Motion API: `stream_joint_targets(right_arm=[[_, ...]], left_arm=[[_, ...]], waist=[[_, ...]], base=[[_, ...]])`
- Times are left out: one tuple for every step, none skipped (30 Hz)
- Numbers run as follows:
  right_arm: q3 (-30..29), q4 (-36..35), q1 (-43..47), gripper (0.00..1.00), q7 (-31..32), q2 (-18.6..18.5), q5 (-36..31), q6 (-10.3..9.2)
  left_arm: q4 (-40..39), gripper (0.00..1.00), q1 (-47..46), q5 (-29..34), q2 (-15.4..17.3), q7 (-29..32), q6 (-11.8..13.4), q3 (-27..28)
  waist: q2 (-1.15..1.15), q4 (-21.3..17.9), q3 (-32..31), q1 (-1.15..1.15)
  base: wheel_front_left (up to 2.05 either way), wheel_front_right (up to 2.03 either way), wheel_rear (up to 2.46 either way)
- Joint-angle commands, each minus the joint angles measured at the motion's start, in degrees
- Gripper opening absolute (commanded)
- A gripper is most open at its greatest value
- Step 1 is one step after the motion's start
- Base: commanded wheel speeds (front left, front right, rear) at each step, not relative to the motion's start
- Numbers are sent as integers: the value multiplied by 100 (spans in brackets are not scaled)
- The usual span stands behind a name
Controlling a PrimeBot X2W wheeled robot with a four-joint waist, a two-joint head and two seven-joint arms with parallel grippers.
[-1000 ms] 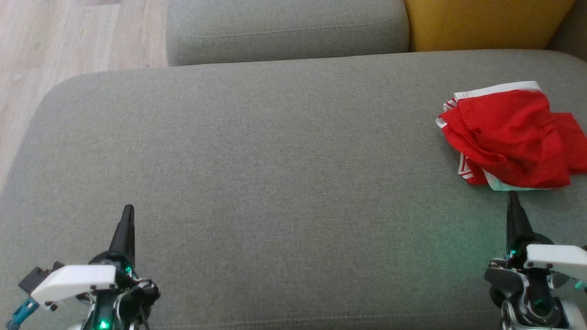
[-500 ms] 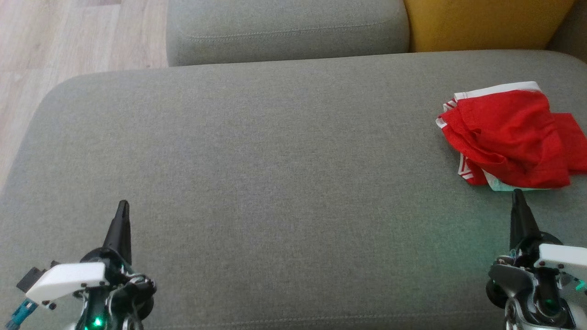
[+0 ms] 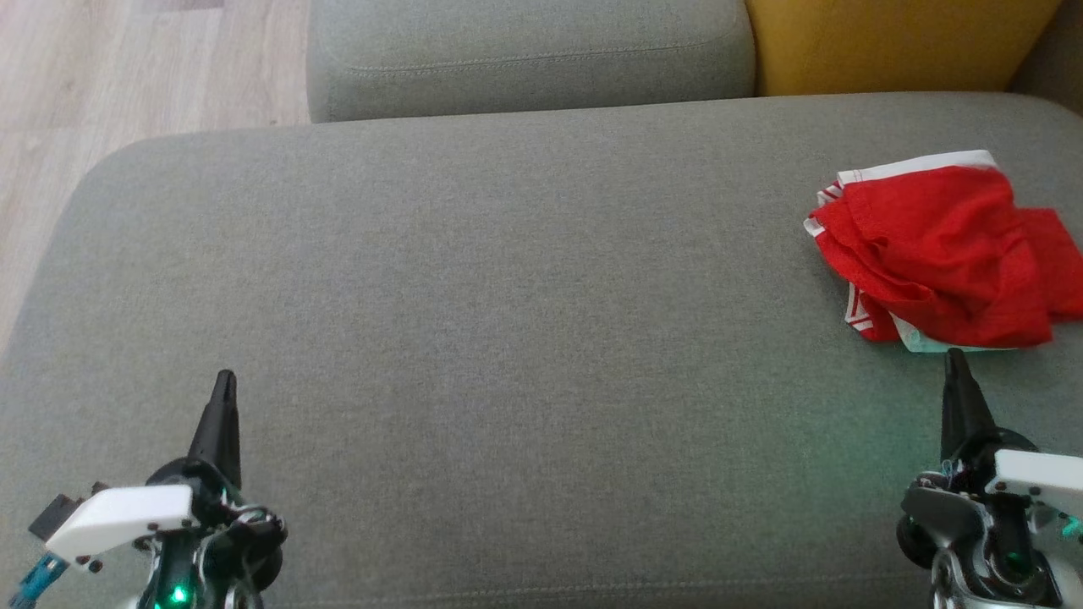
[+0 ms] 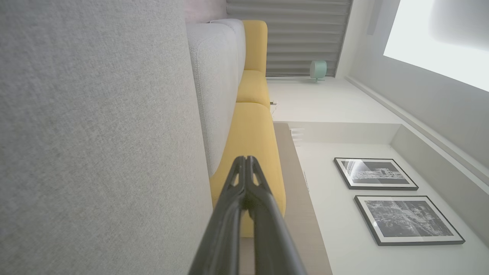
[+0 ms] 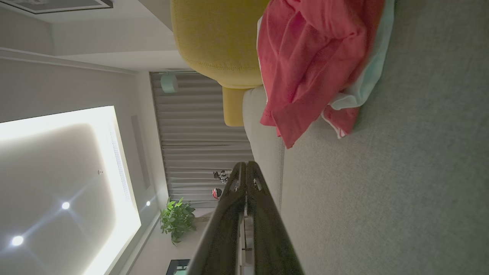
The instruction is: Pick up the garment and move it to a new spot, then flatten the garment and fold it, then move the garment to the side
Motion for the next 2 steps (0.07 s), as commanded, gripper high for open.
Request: stream_joint_targets(right_arm=[[115,-230,-208,0,34,-20,40,-4],[115,-230,-208,0,34,-20,40,-4]], left_arm=[[-163,0,-330,-4,92,47,-43,195],[-163,0,-330,-3,91,48,-43,196]], waist=[[0,0,0,0],[0,0,0,0]], base=[[0,0,0],[0,0,0]])
